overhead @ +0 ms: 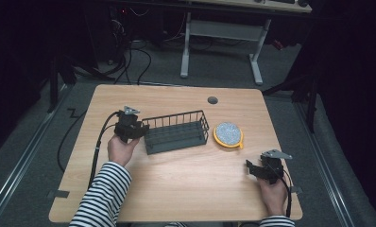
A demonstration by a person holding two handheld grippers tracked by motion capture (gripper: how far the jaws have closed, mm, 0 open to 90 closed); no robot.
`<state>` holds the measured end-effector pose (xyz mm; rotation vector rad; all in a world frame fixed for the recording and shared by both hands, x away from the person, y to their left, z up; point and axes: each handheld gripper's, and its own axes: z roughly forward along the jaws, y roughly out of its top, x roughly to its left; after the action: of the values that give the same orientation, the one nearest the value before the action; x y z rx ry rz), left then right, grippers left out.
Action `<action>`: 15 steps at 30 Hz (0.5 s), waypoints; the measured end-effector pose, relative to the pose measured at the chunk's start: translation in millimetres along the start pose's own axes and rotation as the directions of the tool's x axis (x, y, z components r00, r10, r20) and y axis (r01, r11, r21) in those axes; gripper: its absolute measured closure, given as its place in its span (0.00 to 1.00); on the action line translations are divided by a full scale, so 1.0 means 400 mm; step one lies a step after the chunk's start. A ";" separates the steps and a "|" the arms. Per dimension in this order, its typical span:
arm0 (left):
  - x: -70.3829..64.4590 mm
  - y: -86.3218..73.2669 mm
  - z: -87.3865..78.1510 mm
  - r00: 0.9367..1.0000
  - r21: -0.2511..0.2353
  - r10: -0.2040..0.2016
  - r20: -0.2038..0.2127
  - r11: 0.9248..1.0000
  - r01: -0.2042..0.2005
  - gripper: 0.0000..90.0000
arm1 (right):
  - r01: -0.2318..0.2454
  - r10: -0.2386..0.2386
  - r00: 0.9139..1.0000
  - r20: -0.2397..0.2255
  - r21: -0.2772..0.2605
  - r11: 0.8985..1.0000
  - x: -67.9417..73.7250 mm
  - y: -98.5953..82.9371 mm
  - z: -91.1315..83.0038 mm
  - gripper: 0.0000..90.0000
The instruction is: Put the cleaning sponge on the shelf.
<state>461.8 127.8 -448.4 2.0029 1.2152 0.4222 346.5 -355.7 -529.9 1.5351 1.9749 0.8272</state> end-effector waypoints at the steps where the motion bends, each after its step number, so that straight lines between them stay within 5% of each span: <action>1: 0.000 0.000 0.000 1.000 0.000 0.000 0.000 1.000 0.000 0.67 | 0.000 0.000 1.000 0.000 0.000 1.000 0.000 0.000 0.000 0.36; 15: -0.028 -0.047 -0.041 0.999 -0.018 -0.007 0.033 1.000 0.008 0.67 | 0.000 0.000 1.000 0.000 0.000 1.000 0.000 0.000 0.000 0.36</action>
<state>434.9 130.3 -450.3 1.9818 1.1946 0.3939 346.5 -355.7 -529.9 1.5349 1.9751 0.8274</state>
